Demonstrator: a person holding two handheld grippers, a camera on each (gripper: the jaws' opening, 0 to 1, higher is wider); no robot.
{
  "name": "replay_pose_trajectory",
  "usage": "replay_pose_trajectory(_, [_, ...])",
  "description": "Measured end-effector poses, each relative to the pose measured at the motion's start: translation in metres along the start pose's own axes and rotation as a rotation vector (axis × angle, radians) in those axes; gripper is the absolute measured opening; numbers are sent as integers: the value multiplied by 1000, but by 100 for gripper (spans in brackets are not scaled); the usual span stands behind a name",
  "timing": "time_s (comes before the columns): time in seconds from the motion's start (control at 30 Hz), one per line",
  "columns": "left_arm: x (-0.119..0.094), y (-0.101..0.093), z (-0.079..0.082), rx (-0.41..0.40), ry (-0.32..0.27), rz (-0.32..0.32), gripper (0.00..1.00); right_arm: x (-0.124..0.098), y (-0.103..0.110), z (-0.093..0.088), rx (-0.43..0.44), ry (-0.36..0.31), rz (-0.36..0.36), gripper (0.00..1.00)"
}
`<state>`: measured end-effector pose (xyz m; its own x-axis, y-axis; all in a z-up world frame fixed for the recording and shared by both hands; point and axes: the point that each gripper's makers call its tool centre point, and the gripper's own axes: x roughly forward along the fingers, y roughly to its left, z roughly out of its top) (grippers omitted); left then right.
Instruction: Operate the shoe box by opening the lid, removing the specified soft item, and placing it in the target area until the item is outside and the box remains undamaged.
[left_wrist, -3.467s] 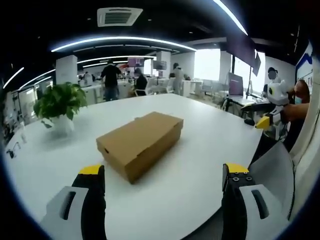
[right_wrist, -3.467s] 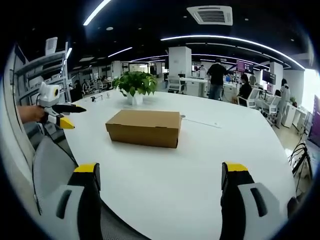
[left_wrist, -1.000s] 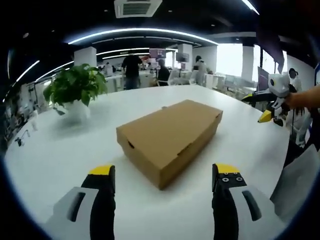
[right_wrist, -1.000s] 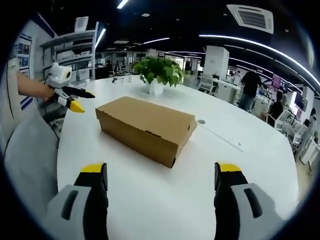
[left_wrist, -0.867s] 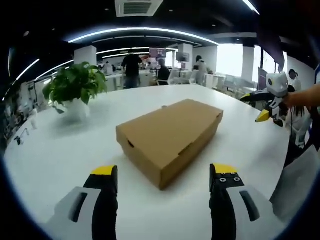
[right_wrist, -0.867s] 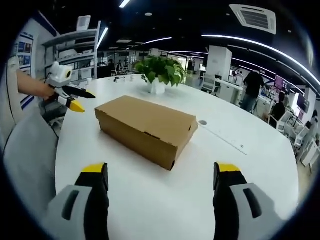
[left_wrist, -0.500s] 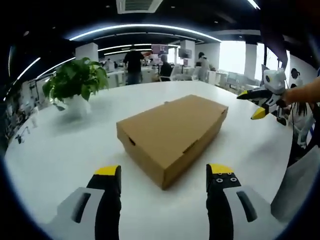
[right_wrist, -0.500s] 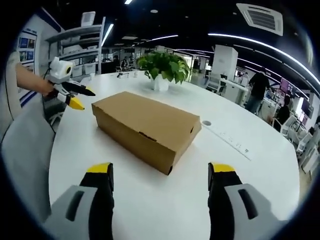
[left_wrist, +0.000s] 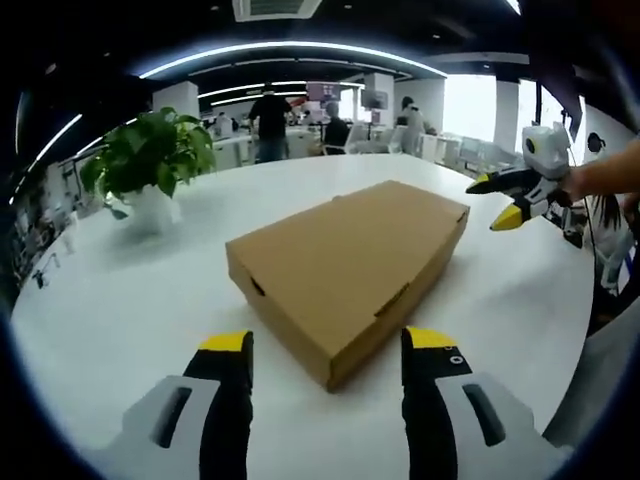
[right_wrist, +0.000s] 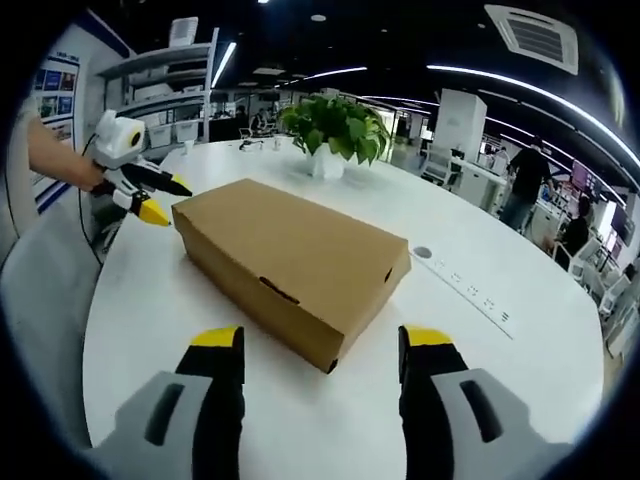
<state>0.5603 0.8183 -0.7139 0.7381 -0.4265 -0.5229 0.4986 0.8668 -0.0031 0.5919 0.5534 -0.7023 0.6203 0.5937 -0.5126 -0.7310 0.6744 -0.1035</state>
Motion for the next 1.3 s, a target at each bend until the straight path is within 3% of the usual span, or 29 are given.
replay_pose_trajectory(0.63, [18,-6,-6,13,42,1,52,35,-3,-1,-25,49,44,44])
replay_pose_trajectory(1.3, [17,-3,-8,48,55,-39,48,30,12,-3,70,59,22,42])
